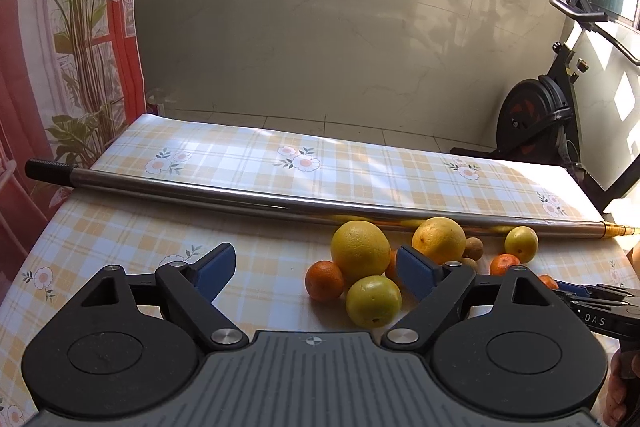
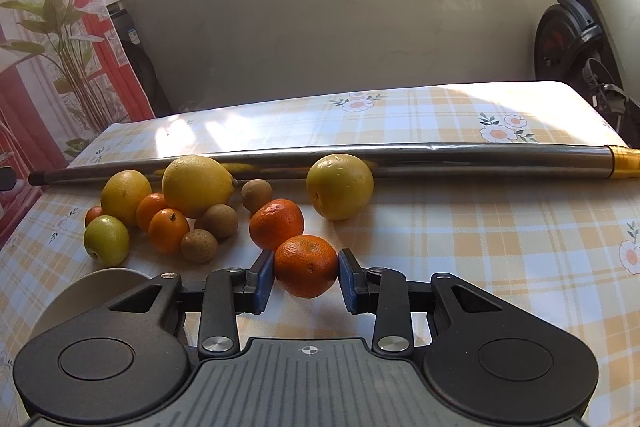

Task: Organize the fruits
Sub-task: 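Close the left gripper on the green citrus while the right gripper grasps the mandarin, then carry the green citrus onto the white plate and open the left gripper while the right places the mandarin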

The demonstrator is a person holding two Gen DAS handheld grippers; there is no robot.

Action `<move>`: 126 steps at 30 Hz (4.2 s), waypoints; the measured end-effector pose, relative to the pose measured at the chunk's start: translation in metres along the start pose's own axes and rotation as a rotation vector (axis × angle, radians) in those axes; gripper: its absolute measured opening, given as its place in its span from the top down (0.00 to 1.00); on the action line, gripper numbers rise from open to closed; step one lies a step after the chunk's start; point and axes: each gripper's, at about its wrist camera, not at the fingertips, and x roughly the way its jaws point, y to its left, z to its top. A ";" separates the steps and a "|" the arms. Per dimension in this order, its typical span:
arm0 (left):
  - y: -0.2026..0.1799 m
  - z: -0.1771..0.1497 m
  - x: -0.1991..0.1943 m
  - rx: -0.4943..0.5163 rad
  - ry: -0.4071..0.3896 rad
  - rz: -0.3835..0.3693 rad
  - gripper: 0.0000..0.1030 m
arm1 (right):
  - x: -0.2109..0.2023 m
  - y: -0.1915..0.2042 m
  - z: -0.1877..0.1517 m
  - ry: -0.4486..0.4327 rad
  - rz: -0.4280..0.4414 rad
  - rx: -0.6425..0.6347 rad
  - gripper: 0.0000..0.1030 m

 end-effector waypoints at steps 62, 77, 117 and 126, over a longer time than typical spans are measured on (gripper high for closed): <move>-0.038 -0.097 -0.023 0.081 0.124 -0.189 0.52 | -0.069 0.068 -0.052 0.015 0.104 0.005 0.70; -0.040 -0.128 -0.031 0.132 0.171 -0.195 0.51 | -0.089 0.084 -0.079 0.069 0.094 -0.034 0.70; -0.037 -0.137 -0.035 0.098 0.158 -0.228 0.49 | -0.098 0.097 -0.091 0.099 0.072 -0.111 0.69; -0.036 -0.136 -0.038 0.086 0.146 -0.220 0.49 | -0.098 0.097 -0.091 0.099 0.072 -0.110 0.69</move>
